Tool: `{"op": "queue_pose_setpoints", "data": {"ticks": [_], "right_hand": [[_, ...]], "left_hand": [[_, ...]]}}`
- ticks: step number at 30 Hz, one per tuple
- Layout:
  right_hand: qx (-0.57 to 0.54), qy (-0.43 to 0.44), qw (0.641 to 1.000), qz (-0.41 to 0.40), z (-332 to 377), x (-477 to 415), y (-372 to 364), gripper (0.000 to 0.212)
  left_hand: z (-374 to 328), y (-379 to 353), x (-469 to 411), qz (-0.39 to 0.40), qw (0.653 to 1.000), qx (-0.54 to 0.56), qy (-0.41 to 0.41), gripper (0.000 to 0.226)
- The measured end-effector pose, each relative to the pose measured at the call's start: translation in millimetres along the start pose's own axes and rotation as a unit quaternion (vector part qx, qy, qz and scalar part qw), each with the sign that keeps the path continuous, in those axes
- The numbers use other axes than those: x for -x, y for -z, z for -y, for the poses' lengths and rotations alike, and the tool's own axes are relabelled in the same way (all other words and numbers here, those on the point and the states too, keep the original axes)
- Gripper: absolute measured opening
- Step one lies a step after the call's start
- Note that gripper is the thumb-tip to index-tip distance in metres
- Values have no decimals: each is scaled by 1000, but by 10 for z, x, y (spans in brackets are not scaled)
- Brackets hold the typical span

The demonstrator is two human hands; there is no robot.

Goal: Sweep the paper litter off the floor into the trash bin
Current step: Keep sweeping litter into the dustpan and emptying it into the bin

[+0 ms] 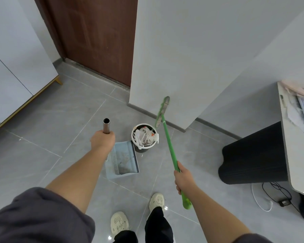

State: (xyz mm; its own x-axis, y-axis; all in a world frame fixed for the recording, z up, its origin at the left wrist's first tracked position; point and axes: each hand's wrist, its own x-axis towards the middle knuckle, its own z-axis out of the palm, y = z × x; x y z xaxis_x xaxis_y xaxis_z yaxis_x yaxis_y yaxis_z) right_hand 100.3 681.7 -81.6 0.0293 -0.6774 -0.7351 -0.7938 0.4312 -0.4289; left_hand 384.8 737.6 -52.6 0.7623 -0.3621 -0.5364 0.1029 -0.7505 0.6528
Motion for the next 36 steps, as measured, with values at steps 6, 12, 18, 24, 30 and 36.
{"op": "queue_pose_setpoints", "data": {"ticks": [6,12,18,24,30,36], "right_hand": [[114,-20,993,-13,-74,2,12,55],[211,-97,971,58,30,-66,-157,39],[60,-228,965,114,260,-168,-234,27],[-53,-222,971,71,354,-111,-172,30],[88,-173,979,64,341,29,-76,32],[131,-108,982,87,342,87,-31,32]], "left_hand": [[30,7,11,4,1000,-14,-6,28],[32,12,-22,10,1000,-8,-11,25],[60,11,-85,8,1000,-14,-11,23],[80,-24,-106,10,1000,-17,-17,24],[110,-58,-85,5,999,-32,-19,26],[93,-107,-40,19,999,-44,-25,25]]}}
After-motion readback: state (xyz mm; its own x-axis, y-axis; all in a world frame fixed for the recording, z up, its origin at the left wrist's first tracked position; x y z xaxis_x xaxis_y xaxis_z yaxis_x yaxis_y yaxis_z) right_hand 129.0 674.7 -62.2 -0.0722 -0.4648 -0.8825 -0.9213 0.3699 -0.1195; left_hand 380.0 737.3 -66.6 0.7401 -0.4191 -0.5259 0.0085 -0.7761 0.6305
